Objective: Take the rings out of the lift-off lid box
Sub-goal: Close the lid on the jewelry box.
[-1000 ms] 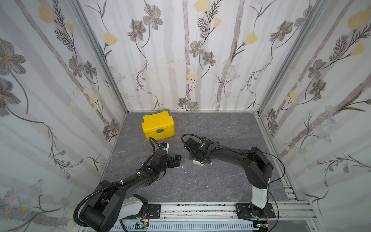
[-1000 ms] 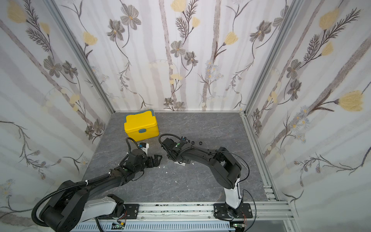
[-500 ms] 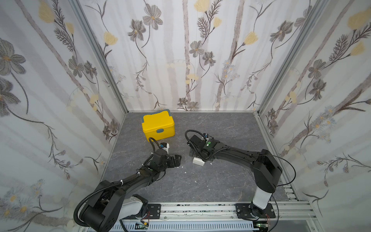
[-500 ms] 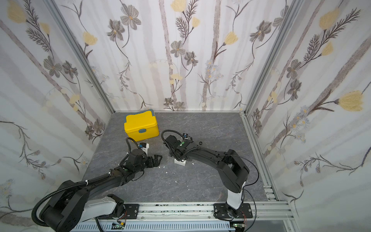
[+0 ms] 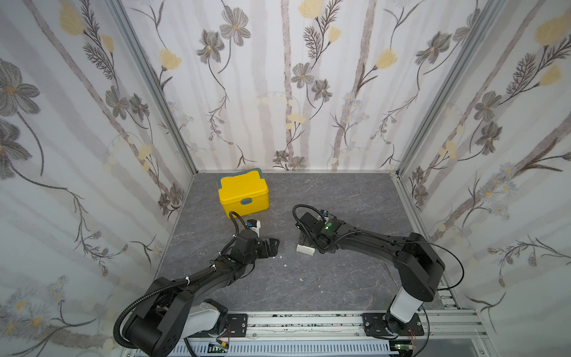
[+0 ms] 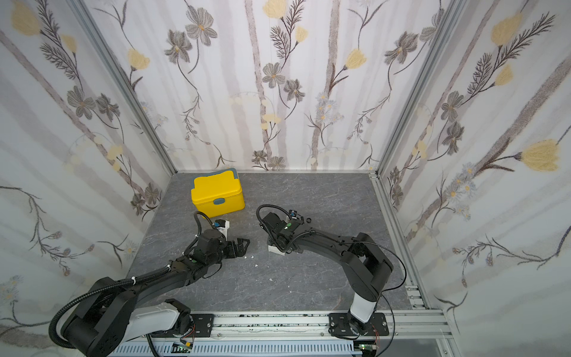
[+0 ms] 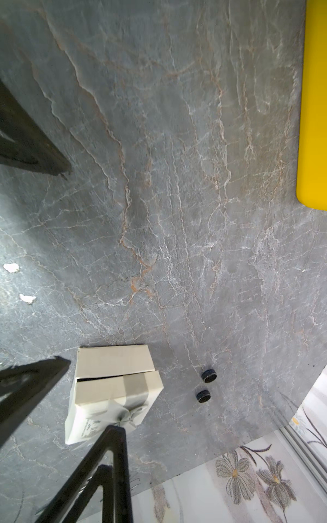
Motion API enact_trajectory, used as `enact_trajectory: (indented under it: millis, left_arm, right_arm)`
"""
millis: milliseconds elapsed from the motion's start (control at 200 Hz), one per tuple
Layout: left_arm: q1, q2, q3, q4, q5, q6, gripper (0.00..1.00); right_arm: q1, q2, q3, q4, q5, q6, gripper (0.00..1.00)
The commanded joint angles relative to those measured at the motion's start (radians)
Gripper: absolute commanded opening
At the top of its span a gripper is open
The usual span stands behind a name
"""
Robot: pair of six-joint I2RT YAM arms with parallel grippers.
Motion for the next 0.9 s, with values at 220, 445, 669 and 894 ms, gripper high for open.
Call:
enact_trajectory:
  millis: [220, 445, 669, 894]
  left_arm:
    - [0.001, -0.003, 0.013, 0.006, 0.004, -0.003, 1.0]
    - [0.001, -0.002, 0.008, 0.012, 0.005, -0.003, 1.0]
    - [0.001, -0.004, 0.003, 0.015, 0.007, -0.005, 1.0]
    - [0.001, -0.013, -0.005, 0.017, 0.004, -0.007, 1.0]
  right_arm:
    - [-0.003, 0.042, -0.006, 0.047, -0.037, 0.0, 0.99]
    - [-0.003, 0.038, -0.028, 0.052, -0.043, 0.006, 0.99]
    - [-0.006, 0.039, -0.029, 0.056, -0.044, 0.008, 1.0]
    - [-0.025, 0.002, -0.015, 0.055, -0.023, -0.011, 0.99]
